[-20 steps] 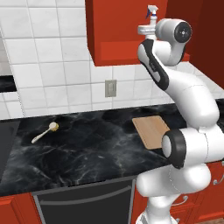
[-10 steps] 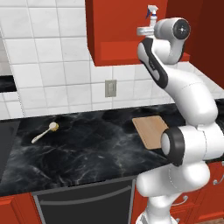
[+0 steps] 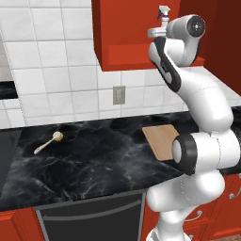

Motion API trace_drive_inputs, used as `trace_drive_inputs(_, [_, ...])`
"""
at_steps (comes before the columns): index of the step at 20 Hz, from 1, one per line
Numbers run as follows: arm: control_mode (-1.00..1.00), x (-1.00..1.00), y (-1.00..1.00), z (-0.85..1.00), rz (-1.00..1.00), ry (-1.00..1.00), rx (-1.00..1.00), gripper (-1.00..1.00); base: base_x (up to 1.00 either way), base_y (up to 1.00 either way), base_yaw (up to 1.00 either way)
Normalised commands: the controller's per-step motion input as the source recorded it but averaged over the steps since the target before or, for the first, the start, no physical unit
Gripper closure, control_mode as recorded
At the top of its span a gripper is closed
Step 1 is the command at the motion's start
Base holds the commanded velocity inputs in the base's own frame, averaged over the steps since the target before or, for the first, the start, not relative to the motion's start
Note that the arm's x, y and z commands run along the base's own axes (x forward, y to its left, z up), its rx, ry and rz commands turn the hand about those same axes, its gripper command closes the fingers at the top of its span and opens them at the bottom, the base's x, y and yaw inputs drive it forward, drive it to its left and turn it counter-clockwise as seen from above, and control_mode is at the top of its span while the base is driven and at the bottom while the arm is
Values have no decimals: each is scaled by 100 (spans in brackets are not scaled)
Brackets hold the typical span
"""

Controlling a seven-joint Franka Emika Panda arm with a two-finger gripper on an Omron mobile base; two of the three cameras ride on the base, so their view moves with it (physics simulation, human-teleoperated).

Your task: Grab the spray bottle from the cabinet, then place it next to the cutting board for sanitizing. Then grab the dish brush from the countertop next to the sink and place it next to the cutting board.

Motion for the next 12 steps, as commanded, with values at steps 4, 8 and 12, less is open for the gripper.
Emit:
trace_drive_inputs(4, [-100, 0, 0, -14, 1, 3, 0, -100, 0, 0, 0])
trace_drive_inputs(8, [-100, 12, 0, -23, 1, 2, 0, -100, 0, 0, 0])
trace_drive_inputs(12, [-100, 12, -10, -17, 1, 0, 0, -100, 0, 0, 0])
